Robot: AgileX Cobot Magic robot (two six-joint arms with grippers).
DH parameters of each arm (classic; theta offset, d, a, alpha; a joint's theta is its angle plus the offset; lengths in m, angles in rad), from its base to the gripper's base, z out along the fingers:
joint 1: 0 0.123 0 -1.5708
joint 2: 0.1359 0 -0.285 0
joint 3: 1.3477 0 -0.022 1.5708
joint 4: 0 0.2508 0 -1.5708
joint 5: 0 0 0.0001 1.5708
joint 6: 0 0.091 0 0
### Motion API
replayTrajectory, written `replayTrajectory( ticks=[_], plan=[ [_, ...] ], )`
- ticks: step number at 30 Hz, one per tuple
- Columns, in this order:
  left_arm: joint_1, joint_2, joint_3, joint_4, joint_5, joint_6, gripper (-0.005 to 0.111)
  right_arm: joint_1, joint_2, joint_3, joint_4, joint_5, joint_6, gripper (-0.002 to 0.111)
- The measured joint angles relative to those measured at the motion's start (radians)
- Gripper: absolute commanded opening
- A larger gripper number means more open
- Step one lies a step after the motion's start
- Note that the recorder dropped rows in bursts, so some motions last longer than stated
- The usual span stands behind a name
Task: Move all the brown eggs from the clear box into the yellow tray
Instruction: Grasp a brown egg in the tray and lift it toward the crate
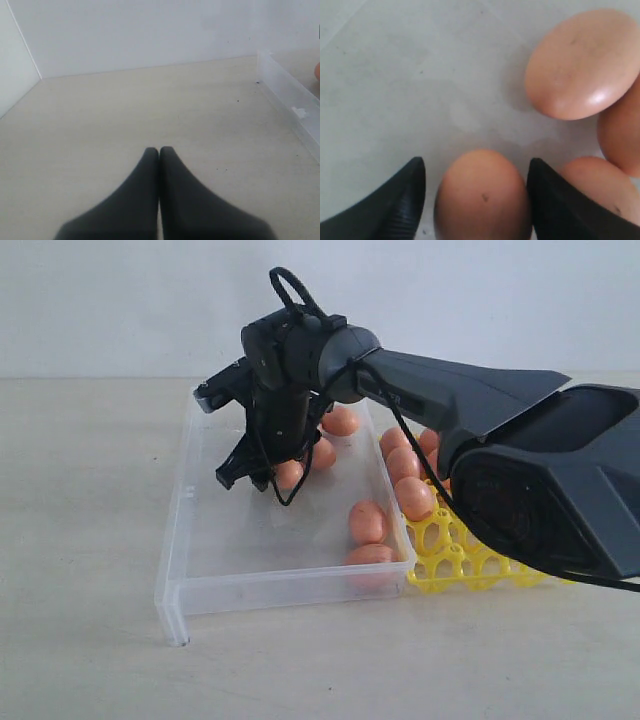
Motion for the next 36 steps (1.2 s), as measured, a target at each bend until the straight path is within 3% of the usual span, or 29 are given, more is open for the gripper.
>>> replayTrajectory(
  ticks=[2,4,5,15,19,26,30,36],
  plan=[
    [0.000,0.000,0.000,0.000,0.000,0.000,-0.004,0.000,0.002,0.000,0.000,-0.004,0.014,0.031],
    [0.000,0.000,0.000,0.000,0.000,0.000,-0.004,0.000,0.002,0.000,0.000,-0.009,0.019,0.003],
    [0.000,0.000,0.000,0.000,0.000,0.000,-0.004,0.000,0.002,0.000,0.000,-0.003,0.019,0.000],
    [0.000,0.000,0.000,0.000,0.000,0.000,-0.004,0.000,-0.015,-0.003,0.033,0.172,-0.103,0.000],
    [0.000,0.000,0.000,0.000,0.000,0.000,-0.004,0.000,-0.129,-0.001,0.138,0.178,-0.142,0.000],
    [0.000,0.000,0.000,0.000,0.000,0.000,-0.004,0.000,-0.341,-0.004,0.723,-0.119,-0.331,0.000],
    [0.000,0.000,0.000,0.000,0.000,0.000,-0.004,0.000,-0.359,0.085,0.765,-0.185,-0.362,0.000],
    [0.000,0.000,0.000,0.000,0.000,0.000,-0.004,0.000,-0.461,0.511,0.699,-0.610,-0.406,0.000]
  ],
)
